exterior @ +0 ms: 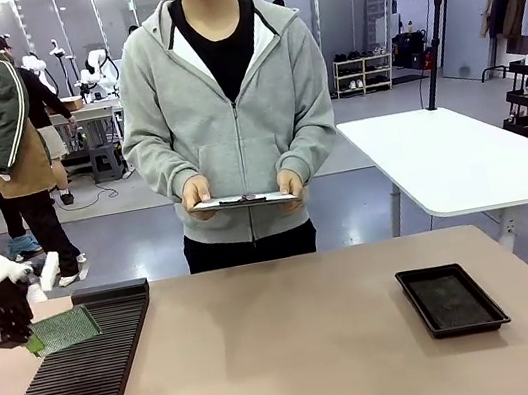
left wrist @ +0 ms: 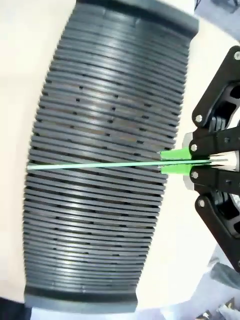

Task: Inspect the PCB.
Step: Pick up the Blank PCB and present it to the human.

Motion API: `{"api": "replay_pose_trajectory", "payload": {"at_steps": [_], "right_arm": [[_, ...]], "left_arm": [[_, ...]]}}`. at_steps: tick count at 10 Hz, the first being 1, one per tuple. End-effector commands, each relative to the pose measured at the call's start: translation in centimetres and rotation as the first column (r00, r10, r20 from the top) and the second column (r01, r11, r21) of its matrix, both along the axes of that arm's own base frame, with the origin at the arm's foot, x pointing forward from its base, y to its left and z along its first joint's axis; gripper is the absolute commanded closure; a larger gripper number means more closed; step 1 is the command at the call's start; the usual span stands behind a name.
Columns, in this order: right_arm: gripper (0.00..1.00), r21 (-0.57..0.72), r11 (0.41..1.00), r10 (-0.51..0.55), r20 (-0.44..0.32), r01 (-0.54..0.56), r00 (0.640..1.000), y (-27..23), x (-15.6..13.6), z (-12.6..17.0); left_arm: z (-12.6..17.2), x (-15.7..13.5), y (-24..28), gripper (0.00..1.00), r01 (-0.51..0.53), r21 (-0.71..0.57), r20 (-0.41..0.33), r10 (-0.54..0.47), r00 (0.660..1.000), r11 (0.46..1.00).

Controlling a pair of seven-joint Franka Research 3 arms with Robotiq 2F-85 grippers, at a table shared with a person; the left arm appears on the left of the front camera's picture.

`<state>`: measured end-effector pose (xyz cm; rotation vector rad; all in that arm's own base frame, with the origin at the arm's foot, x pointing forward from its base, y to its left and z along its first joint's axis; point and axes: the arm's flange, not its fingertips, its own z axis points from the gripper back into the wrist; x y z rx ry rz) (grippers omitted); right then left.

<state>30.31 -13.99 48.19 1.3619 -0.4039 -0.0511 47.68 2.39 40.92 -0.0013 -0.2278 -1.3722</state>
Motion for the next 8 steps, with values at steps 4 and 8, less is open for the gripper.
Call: {"api": "replay_pose_trajectory", "payload": {"at_steps": [4, 8], "right_arm": [[0.00, -0.002, 1.000, 0.003, 0.019, -0.003, 1.000, -0.1, 0.0, 0.1], [0.00, -0.002, 1.000, 0.003, 0.019, -0.003, 1.000, -0.1, 0.0, 0.1]], "left_arm": [[4.5, -1.1, 1.7, 1.00, -0.046, -0.167, -0.085, 0.032, 0.996, 0.985], [4.1, -1.2, 1.6, 1.00, -0.061, -0.128, -0.067, 0.053, 0.996, 0.990]]}}
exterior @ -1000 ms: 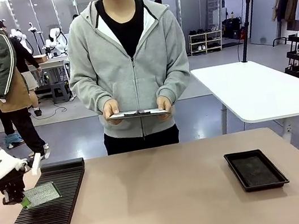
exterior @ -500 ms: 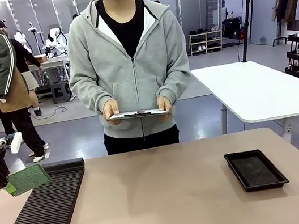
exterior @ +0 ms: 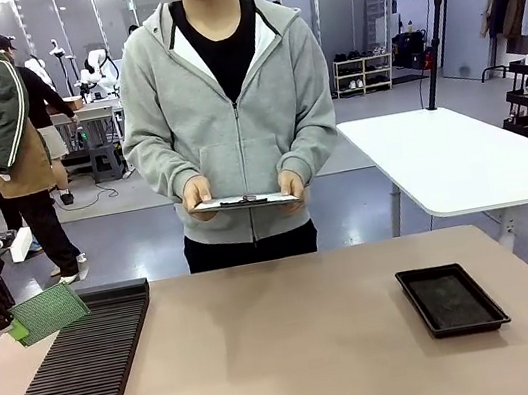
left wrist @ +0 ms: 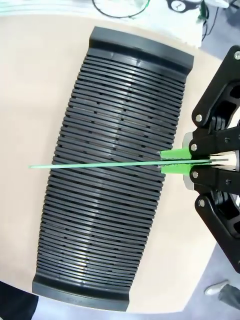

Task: Inspect the PCB.
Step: Pick up the Blank PCB and present it to the human.

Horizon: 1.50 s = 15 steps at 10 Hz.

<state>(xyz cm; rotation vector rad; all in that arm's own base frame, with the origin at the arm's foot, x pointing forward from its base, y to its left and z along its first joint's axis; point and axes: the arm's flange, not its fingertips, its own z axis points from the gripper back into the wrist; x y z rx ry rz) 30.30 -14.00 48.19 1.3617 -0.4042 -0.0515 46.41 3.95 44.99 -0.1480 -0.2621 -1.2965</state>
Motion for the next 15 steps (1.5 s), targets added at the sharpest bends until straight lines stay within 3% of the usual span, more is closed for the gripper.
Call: {"api": "replay_pose_trajectory", "payload": {"at_steps": [1, 4, 5, 9, 10, 12, 14, 15], "right_arm": [[0.00, -0.002, 1.000, 0.003, 0.019, -0.003, 1.000, -0.1, 0.0, 0.1], [0.00, -0.002, 1.000, 0.003, 0.019, -0.003, 1.000, -0.1, 0.0, 0.1], [0.00, -0.002, 1.000, 0.003, 0.019, -0.003, 1.000, -0.1, 0.0, 0.1], [0.00, -0.002, 1.000, 0.003, 0.019, -0.003, 1.000, -0.1, 0.0, 0.1], [0.00, -0.002, 1.000, 0.003, 0.019, -0.003, 1.000, -0.1, 0.0, 0.1], [0.00, -0.002, 1.000, 0.003, 0.019, -0.003, 1.000, -0.1, 0.0, 0.1], [0.00, -0.002, 1.000, 0.003, 0.019, -0.003, 1.000, -0.1, 0.0, 0.1], [0.00, -0.002, 1.000, 0.003, 0.019, -0.003, 1.000, -0.1, 0.0, 0.1]], "left_arm": [[0.0, 0.0, 0.0, 1.00, 0.000, 0.002, 0.000, 0.000, 1.000, 1.000], [0.0, 0.0, 0.0, 0.96, 0.000, 0.000, -0.001, 0.000, 1.000, 1.000], [0.5, -1.1, -1.2, 0.96, 0.035, -0.215, -0.076, -0.053, 0.996, 0.976], [2.0, -2.4, -4.0, 0.96, 0.000, -0.462, -0.184, -0.096, 0.978, 0.887], [1.7, -2.6, -4.8, 0.96, -0.070, -0.539, -0.230, -0.067, 0.971, 0.839], [1.2, -1.8, -5.3, 0.96, -0.149, -0.734, -0.268, -0.082, 0.960, 0.662], [0.3, -0.4, -6.2, 0.96, -0.273, -0.845, -0.338, -0.063, 0.939, 0.460], [-0.1, 0.4, -6.6, 0.96, -0.317, -0.844, -0.369, -0.039, 0.929, 0.432]]}}
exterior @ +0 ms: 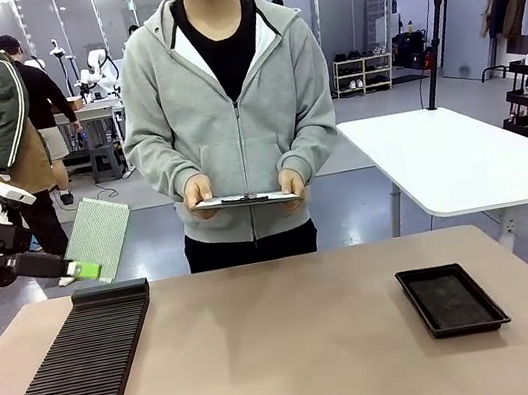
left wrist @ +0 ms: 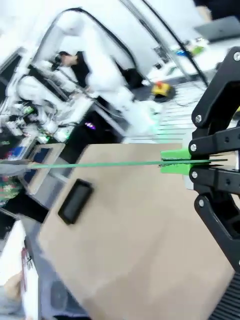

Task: Inspect the PCB.
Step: Pick up the Blank PCB and present it to the human.

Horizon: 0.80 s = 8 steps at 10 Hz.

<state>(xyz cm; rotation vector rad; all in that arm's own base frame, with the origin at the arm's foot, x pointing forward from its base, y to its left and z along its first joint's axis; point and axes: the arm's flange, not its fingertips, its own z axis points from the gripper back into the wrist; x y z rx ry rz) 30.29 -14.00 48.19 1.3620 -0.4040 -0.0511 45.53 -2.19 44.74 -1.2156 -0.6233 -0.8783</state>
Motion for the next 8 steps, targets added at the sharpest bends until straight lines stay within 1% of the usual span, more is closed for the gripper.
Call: {"api": "replay_pose_trajectory", "payload": {"at_steps": [1, 2, 3, 4, 5, 6, 7, 8], "right_arm": [[0.00, -0.003, 1.000, 0.003, 0.019, -0.003, 1.000, -0.1, 0.0, 0.0], [0.00, -0.003, 1.000, 0.003, 0.019, -0.003, 1.000, -0.1, 0.0, 0.0], [0.00, -0.003, 1.000, 0.003, 0.019, -0.003, 1.000, -0.1, 0.0, 0.0], [0.00, -0.003, 1.000, 0.003, 0.019, -0.003, 1.000, -0.1, 0.0, 0.0], [0.00, -0.003, 1.000, 0.003, 0.019, -0.003, 1.000, -0.1, 0.0, 0.0], [0.00, -0.003, 1.000, 0.003, 0.019, -0.003, 1.000, -0.1, 0.0, 0.0], [0.00, -0.003, 1.000, 0.003, 0.019, -0.003, 1.000, -0.1, 0.0, 0.0], [0.00, -0.003, 1.000, 0.003, 0.019, -0.003, 1.000, -0.1, 0.0, 0.0]], "left_arm": [[-0.1, 1.9, -0.9, 0.96, -0.067, -0.096, -0.090, 0.059, 0.994, 0.993], [-0.1, 2.4, -1.3, 0.96, -0.086, -0.147, -0.167, 0.061, 0.984, 0.985], [-0.6, 3.3, -1.6, 0.96, -0.112, -0.148, -0.204, 0.080, 0.976, 0.983], [-1.1, 3.8, -2.1, 0.96, -0.111, -0.158, -0.271, 0.065, 0.960, 0.981], [-1.9, 4.6, -2.1, 0.96, -0.127, -0.161, -0.302, 0.073, 0.951, 0.979], [-2.3, 5.2, -2.1, 0.96, -0.136, -0.194, -0.323, 0.068, 0.944, 0.971], [-2.2, 5.2, -2.3, 0.96, -0.126, -0.213, -0.326, 0.052, 0.944, 0.969], [-2.7, 3.9, -2.4, 0.96, -0.125, -0.142, -0.288, 0.080, 0.954, 0.982]]}}
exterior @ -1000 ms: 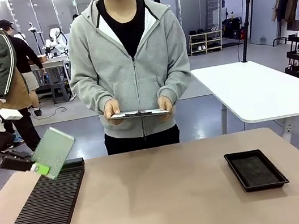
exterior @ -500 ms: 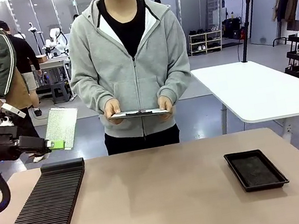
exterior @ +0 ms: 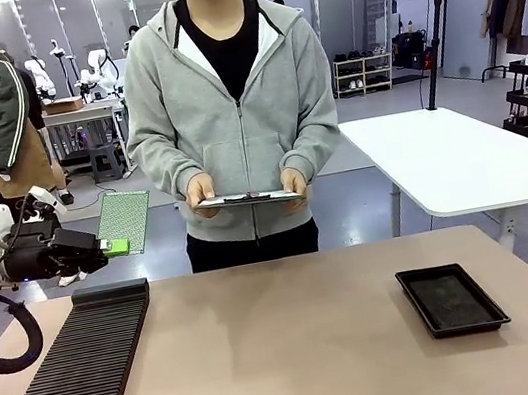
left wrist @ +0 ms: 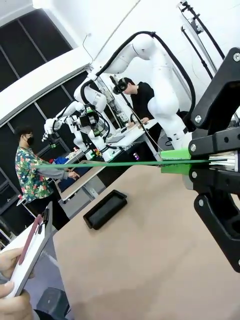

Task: Inspect the PCB.
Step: Pick up the Blank PCB and present it to the human.

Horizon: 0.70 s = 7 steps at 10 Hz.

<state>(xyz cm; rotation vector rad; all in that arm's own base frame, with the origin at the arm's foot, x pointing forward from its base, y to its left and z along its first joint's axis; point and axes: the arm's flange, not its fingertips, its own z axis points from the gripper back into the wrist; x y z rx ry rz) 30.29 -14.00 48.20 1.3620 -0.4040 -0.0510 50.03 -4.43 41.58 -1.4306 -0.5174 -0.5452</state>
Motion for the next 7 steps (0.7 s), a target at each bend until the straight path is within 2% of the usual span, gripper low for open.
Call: {"api": "replay_pose_trajectory", "payload": {"at_steps": [1, 4, 5, 6, 7], "right_arm": [[0.00, -0.003, 1.000, 0.003, 0.019, -0.003, 1.000, -0.1, 0.0, 0.0], [0.00, -0.003, 1.000, 0.003, 0.019, -0.003, 1.000, -0.1, 0.0, 0.0], [0.00, -0.003, 1.000, 0.003, 0.019, -0.003, 1.000, -0.1, 0.0, 0.0], [0.00, -0.003, 1.000, 0.003, 0.019, -0.003, 1.000, -0.1, 0.0, 0.0], [0.00, -0.003, 1.000, 0.003, 0.019, -0.003, 1.000, -0.1, 0.0, 0.0]], "left_arm": [[0.5, -0.6, -0.1, 0.96, -0.001, 0.019, 0.019, 0.001, 1.000, 1.000], [0.2, -0.1, 0.0, 0.96, 0.002, 0.006, 0.005, -0.002, 1.000, 1.000], [-0.2, 2.2, -0.5, 0.96, -0.015, 0.044, -0.159, 0.022, 0.987, 0.999], [-0.8, 4.3, -0.9, 0.96, -0.011, 0.029, -0.276, 0.019, 0.961, 1.000], [-1.1, 5.7, -1.1, 0.96, -0.012, 0.015, -0.346, 0.016, 0.938, 1.000]]}}
